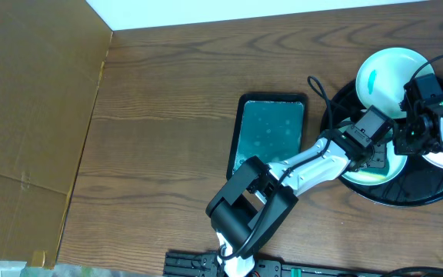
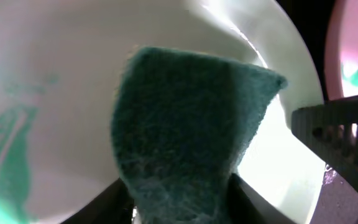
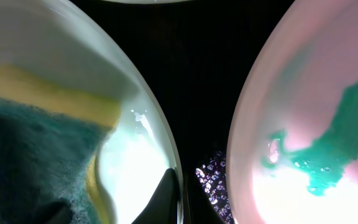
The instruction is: Clean dirty plates on tray and stack at the side
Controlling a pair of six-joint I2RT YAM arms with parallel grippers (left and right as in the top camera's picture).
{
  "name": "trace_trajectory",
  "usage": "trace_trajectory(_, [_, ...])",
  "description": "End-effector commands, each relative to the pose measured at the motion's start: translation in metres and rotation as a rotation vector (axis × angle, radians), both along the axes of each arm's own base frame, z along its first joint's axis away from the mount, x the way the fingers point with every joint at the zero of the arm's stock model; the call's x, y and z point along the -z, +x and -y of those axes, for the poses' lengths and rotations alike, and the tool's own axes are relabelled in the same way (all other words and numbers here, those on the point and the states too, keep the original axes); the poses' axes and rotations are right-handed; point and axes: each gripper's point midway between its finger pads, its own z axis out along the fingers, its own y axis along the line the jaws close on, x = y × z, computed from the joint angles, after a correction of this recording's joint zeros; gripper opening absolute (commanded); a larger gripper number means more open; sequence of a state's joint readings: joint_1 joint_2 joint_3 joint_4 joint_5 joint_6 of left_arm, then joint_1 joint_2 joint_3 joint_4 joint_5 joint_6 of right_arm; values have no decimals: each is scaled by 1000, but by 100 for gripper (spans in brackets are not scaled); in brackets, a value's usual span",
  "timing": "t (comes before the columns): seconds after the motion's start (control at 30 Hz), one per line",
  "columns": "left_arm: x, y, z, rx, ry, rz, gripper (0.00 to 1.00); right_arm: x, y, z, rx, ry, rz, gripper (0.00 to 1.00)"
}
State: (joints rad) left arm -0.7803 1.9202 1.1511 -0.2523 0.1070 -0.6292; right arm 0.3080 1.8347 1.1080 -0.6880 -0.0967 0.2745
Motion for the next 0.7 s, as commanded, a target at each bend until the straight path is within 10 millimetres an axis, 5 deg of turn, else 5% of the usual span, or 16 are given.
trace_trajectory(0.0, [9,0,-5,-9,29,-10,34,0,-3,-4,-12,9,-14,1])
trace_trajectory(0.23, [12,7,-24,-50,116,28,19,0,-2,-5,-13,9,-13,1])
trace_trajectory(0.5, [10,28,-94,-193,355,93,12,0,-3,-4,-13,7,-17,1])
trace_trajectory(0.67, [9,39,-118,-252,374,80,12,0,-3,-4,-13,7,-17,1])
